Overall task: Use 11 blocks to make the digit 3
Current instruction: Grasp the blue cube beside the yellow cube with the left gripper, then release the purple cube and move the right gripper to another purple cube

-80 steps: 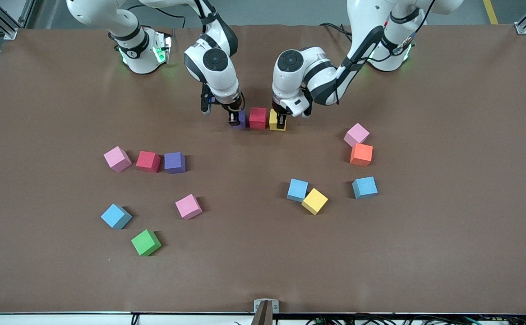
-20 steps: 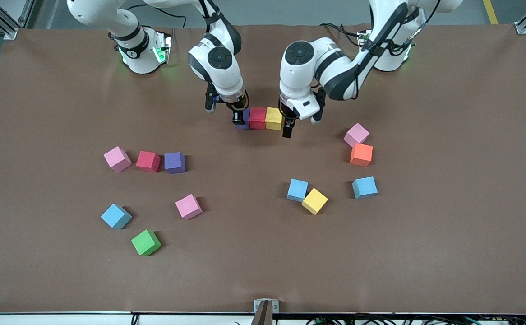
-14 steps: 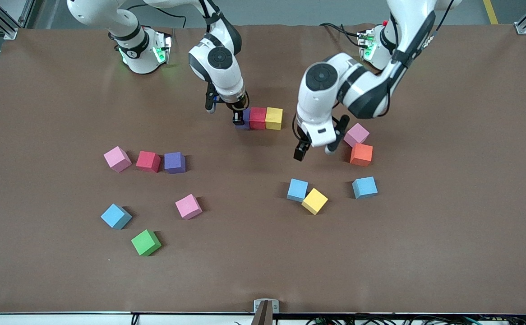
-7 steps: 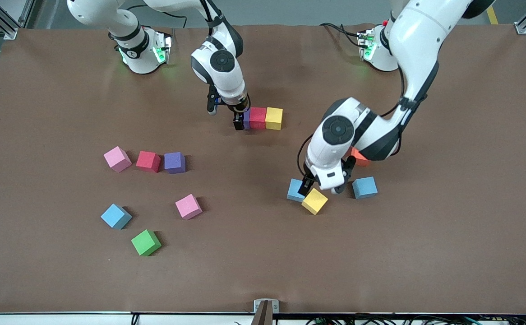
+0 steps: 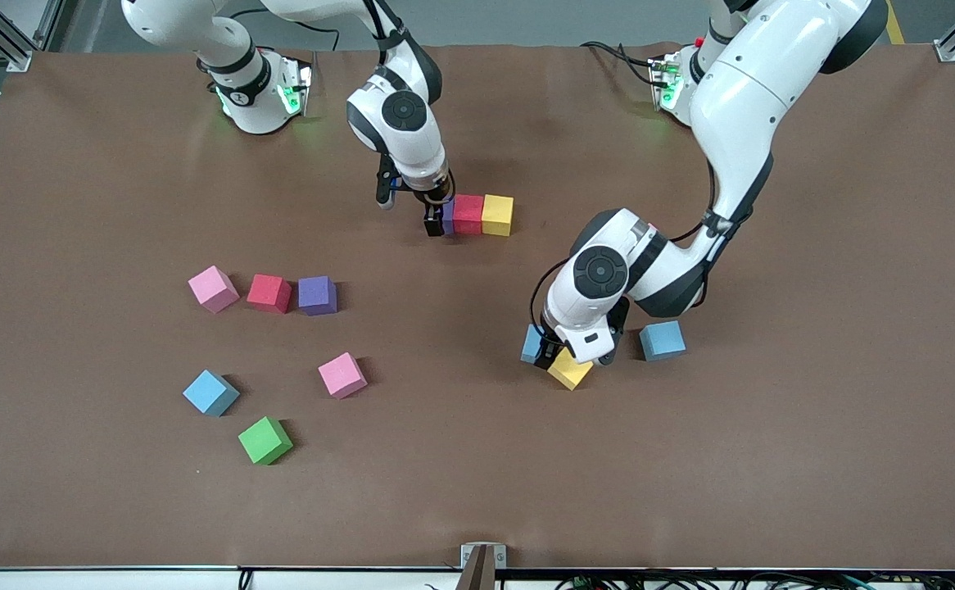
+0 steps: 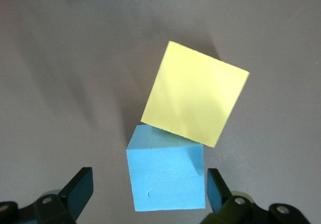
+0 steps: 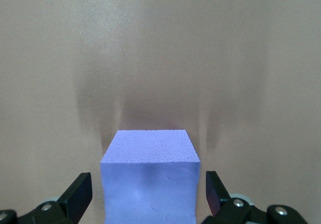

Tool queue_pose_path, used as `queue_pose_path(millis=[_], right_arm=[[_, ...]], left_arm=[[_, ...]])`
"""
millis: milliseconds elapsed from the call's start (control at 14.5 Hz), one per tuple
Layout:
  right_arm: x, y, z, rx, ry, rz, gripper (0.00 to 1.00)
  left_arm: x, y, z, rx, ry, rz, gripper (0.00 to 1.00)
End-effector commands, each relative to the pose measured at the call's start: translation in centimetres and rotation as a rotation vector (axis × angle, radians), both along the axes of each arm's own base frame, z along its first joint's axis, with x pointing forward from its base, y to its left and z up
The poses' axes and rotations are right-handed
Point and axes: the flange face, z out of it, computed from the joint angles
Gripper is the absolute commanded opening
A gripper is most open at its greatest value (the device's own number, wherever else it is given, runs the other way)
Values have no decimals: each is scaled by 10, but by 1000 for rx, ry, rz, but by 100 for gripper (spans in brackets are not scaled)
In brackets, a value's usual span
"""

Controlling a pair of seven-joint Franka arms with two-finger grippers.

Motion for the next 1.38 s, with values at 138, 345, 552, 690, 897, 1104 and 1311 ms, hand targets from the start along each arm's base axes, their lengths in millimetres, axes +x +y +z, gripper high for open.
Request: queue_pose_path(millis=[138, 345, 552, 690, 897, 1104, 1311], right_arm=[[0, 1, 0, -5, 7, 11, 100], [3, 0, 2, -13, 17, 12, 100], [5, 2, 7, -19, 26, 13, 100], [6, 2, 9, -32, 41, 19, 100], [13, 3, 14, -57, 73, 29, 100], [18, 6, 20, -64, 85, 28, 100], [22, 6, 24, -68, 92, 32, 100]], left_arm=[[10, -3, -6, 0, 17, 94, 100], [14, -1, -14, 22, 10, 127, 100], [11, -4, -23, 37, 10, 126, 100], [7, -9, -27, 40, 15, 116, 100], [5, -10, -31, 44, 19, 113, 100], [4, -10, -34, 47, 22, 111, 100], [6, -8, -35, 52, 20, 110, 76]])
